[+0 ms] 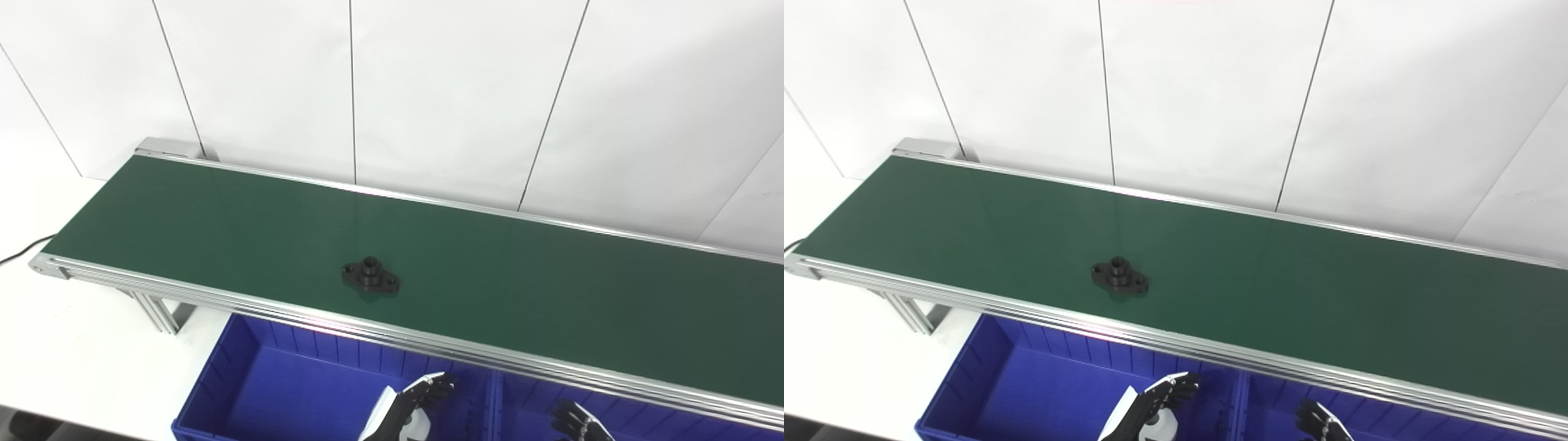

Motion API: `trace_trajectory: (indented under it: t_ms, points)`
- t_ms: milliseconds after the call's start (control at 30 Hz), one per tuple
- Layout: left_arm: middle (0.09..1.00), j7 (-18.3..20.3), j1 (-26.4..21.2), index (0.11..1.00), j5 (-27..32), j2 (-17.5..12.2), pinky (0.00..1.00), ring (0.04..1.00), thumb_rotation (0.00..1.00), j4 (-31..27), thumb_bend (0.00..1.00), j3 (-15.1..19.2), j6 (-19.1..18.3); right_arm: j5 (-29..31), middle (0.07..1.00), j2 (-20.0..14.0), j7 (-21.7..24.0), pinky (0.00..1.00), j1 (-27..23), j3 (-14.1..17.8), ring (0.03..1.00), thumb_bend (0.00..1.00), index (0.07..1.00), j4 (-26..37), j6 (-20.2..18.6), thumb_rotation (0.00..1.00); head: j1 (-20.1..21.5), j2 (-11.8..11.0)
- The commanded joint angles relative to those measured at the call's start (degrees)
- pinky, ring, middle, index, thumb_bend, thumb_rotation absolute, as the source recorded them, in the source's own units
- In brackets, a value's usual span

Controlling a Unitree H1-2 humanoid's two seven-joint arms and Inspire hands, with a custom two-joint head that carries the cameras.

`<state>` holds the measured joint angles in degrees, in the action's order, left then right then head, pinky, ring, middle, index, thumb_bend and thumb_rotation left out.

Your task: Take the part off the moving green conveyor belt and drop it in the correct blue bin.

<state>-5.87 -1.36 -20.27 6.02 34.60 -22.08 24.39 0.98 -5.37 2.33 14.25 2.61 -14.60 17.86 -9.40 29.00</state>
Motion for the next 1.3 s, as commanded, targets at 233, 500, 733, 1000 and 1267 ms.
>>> trace_trajectory:
  t_ms: [233,500,733,1000,1267]
  points:
    - [0.816,-1.1,-1.8,0.818,0.9,-0.8,0.76,0.799,0.21,-1.0,0.74,-1.0,2.5,-3.6,0.760,1.7,-5.8,0.64,0.0,0.3,0.727,0.67,0.767,4.4,9.1,0.26,1.0,-0.2]
    - [0.831,-1.5,-2.4,0.826,1.7,-2.0,0.77,0.810,0.21,-0.5,0.73,-1.8,2.5,-7.0,0.748,2.1,-7.5,0.61,-1.3,-2.0,0.712,0.71,0.754,21.4,9.0,0.29,5.7,0.4]
    - [0.847,-0.6,-2.3,0.844,2.1,-3.0,0.78,0.823,0.23,-1.5,0.71,-1.3,2.5,-13.0,0.723,2.0,-6.3,0.62,-6.1,-1.2,0.709,0.70,0.748,32.8,2.2,0.24,13.3,2.3]
    - [0.843,1.1,-2.3,0.838,3.4,-3.2,0.78,0.823,0.20,-3.1,0.71,-0.4,2.3,-16.1,0.731,-0.4,-4.4,0.62,-10.3,-0.5,0.698,0.70,0.769,37.9,-5.7,0.26,19.6,3.8]
    - [0.833,2.7,-2.9,0.824,3.5,-3.0,0.78,0.813,0.16,-4.0,0.72,1.3,1.7,-22.3,0.776,-5.1,3.8,0.67,-17.0,-2.4,0.757,0.74,0.799,40.1,-22.8,0.24,21.6,5.0]
